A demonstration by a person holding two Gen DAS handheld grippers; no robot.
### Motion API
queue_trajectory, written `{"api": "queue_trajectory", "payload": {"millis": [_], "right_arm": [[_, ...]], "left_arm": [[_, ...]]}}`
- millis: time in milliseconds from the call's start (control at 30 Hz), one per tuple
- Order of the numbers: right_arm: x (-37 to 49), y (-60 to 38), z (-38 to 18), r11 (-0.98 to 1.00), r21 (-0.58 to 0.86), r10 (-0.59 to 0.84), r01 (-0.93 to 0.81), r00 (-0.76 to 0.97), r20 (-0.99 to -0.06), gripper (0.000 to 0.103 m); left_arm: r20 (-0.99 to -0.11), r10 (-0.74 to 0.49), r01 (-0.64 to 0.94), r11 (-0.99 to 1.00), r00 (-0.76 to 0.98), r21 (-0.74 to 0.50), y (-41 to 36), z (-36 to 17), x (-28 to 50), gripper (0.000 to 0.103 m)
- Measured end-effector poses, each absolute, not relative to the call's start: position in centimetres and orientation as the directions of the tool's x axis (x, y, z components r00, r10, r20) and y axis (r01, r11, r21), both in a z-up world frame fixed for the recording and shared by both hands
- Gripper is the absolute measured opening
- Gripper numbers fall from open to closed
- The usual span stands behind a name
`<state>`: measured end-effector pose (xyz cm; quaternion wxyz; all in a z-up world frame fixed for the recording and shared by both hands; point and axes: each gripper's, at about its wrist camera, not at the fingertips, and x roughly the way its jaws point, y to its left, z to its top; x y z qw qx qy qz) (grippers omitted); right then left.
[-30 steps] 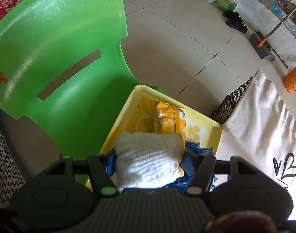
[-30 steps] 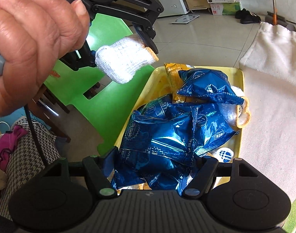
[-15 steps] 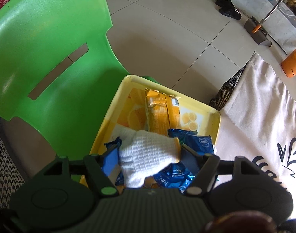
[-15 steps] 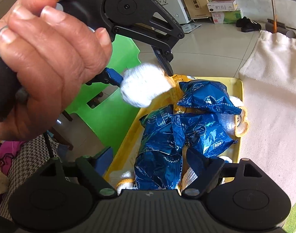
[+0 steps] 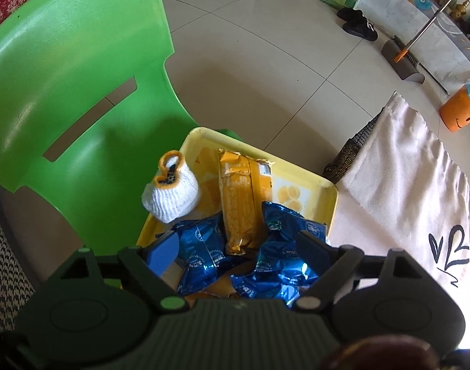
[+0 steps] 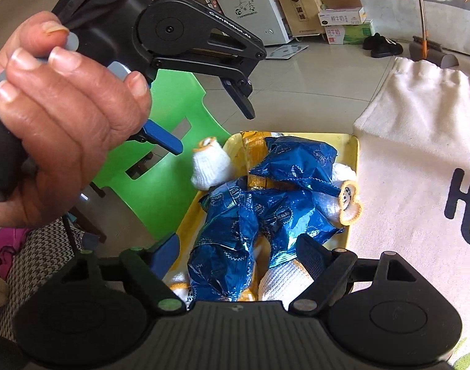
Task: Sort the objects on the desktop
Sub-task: 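Open both tools over the tray to drop the glove and packet, then withdraw both tools from the tray back over the mat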
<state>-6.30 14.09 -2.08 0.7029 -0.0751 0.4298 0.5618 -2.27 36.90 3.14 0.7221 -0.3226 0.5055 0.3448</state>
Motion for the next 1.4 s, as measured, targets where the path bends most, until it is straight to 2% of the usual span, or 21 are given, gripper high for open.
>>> {"api": "queue_trajectory", "payload": {"millis": [167,333,700,900,1133,1300,1333,1400], "right_arm": [[-5.2,12.9,-1.7,0.383,0.359,0.716,-0.851,0.028,-0.698,0.084],[-4.1,12.0,-1.3,0.418,0.361,0.709,-0.834,0.051,-0.703,0.084],[-1.8,10.3,-1.6,0.519,0.307,0.641,-0.798,0.127,-0.757,0.084],[-0.8,8.1,-2.0,0.574,0.227,0.568,-0.787,0.184,-0.802,0.084],[0.1,4.2,0.2,0.629,0.147,0.509,-0.764,0.261,-0.82,0.085],[0.5,0.7,1.7,0.651,0.073,0.448,-0.756,0.304,-0.841,0.087],[0.6,0.0,2.0,0.652,0.057,0.44,-0.756,0.315,-0.841,0.089],[0.9,-1.5,2.6,0.662,0.028,0.426,-0.749,0.345,-0.836,0.089]], "left_arm": [[-0.949,0.187,-0.82,0.562,0.253,-0.108,36.2,3.4,-2.2,0.087],[-0.949,0.23,-0.81,0.585,0.215,-0.042,34.6,3.2,-1.1,0.087],[-0.943,0.187,-0.756,0.649,0.275,-0.091,31.5,4.2,-0.1,0.087],[-0.929,0.174,-0.733,0.667,0.327,-0.133,30.4,5.1,-0.6,0.087],[-0.894,0.169,-0.672,0.719,0.414,-0.176,27.3,6.7,-1.8,0.09],[-0.872,0.21,-0.617,0.777,0.441,-0.125,23.7,7.3,-2.2,0.09],[-0.869,0.214,-0.608,0.785,0.445,-0.118,23.0,7.3,-2.4,0.095],[-0.863,0.217,-0.588,0.802,0.457,-0.11,21.6,7.3,-2.9,0.097]]}}
